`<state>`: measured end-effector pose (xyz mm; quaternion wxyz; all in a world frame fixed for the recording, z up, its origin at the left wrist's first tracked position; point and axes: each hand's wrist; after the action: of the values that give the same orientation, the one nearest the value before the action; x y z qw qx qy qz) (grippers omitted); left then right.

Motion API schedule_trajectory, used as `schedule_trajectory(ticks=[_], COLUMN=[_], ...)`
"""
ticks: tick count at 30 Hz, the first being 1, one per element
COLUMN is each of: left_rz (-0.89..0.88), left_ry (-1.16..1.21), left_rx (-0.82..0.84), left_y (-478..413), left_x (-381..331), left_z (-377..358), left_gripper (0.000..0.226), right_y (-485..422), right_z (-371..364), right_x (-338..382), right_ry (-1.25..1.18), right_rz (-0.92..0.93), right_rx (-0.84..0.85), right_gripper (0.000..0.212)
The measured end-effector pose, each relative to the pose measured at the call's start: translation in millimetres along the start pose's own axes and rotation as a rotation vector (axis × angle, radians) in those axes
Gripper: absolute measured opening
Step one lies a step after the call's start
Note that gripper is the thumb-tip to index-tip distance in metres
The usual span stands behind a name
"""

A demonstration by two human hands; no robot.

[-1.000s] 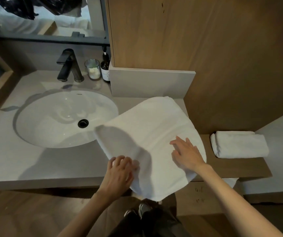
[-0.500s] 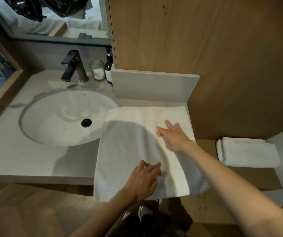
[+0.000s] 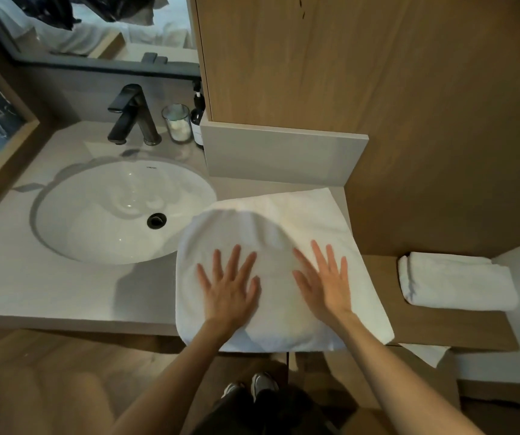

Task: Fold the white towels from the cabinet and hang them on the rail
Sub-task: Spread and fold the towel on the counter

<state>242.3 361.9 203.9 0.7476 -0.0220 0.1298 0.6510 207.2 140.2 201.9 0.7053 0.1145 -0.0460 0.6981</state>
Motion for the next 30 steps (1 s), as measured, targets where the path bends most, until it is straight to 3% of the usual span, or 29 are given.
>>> schedule_trajectory(ticks=[4,7,11,14,18,22,24,26,30], left_rz=[0.043,-0.028,-0.133,-0.198,-0.205,-0.194,-0.203,-0.198,-0.188], left_ry=[0.014,0.011,0.007,0.024,0.154,0.182,0.105,0.016,0.028], left_rx=[-0.039,-0.026,-0.004,0.001,-0.232,-0.141,-0.074,-0.002,-0.045], left_y=[-3,-3,-6,-15,-38,-59,-70,-77,-81], left_x=[34,47,51,53,19,-37,-49,-46,-16], left_z=[6,10,9,13,29,23,11,0,-1], left_gripper=[0.060,0.059,0.058,0.053,0.028,0.046,0.054,0.059,0.053], right_y=[12,21,37,36,5,-52,-75,-83,-72], right_z=[9,10,19,32,42,24,11,-1,-4], right_x=[-33,-37,-21,-10,6,38,48,44,7], right_ry=[0.005,-0.043,0.085,0.130,0.055,-0.032,-0.003,0.038,0.029], right_rz=[-0.158,-0.251,-0.306,-0.348,-0.155,0.042,0.063,0.068,0.053], right_rx=[0.012,0.022,0.002,-0.030,-0.172,-0.203,-0.131,-0.066,-0.064], right_gripper=[0.054,0.057,0.064,0.045,0.031,0.045,0.051,0.053,0.051])
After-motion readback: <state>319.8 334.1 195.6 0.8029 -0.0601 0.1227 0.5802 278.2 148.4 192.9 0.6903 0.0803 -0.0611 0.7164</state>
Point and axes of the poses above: each hand's wrist, its own y-axis away from the middle knuckle, its own z-axis out of the back of the hand, x = y × z, and after that the axes turned 7 degrees about z, right-handed
